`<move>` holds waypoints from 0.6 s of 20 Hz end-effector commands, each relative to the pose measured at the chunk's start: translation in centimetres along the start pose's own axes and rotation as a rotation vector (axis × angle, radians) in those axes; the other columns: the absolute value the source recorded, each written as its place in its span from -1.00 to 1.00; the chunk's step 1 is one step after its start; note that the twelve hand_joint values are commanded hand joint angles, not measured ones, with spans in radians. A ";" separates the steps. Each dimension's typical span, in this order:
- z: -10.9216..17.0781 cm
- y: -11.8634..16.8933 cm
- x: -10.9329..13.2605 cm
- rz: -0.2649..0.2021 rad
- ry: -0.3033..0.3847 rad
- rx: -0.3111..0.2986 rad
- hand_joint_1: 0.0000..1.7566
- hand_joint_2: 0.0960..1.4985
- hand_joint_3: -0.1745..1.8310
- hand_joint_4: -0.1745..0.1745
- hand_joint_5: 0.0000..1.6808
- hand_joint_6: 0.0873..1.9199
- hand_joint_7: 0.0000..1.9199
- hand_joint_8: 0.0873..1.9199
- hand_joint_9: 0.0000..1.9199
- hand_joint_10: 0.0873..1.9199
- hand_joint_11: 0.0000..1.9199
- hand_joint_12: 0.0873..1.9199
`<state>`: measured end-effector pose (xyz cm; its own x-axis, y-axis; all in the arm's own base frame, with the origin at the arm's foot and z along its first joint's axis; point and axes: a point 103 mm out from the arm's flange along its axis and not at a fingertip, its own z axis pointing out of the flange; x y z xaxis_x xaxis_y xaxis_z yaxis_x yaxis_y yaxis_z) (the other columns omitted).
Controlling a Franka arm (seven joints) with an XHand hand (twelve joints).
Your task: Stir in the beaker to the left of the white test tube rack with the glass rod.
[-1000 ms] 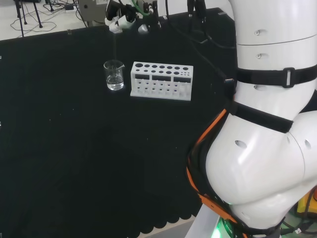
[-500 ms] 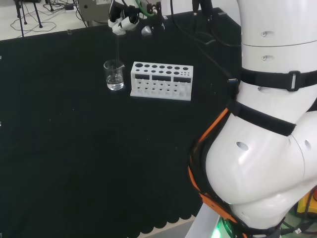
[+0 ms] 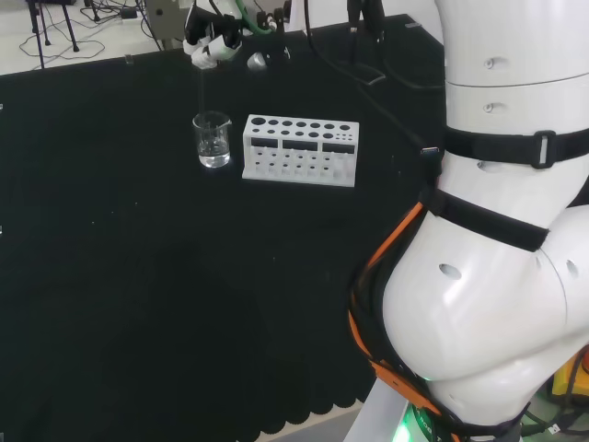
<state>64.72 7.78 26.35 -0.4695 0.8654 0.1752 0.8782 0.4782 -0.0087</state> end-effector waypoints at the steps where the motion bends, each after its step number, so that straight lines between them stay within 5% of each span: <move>1: 0.8 1.5 -1.8 0.011 0.004 -0.004 0.47 0.37 -0.82 -1.00 0.39 -0.69 0.18 0.08 0.79 -0.43 0.26 -0.18; 12: -0.5 -1.5 -5.0 0.069 -0.019 -0.010 0.47 0.37 -0.82 -1.00 0.39 -0.69 0.18 0.08 0.79 -0.43 0.26 -0.18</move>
<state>67.13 5.03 25.63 -0.4367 0.8844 0.1650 0.8963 0.4435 -0.0052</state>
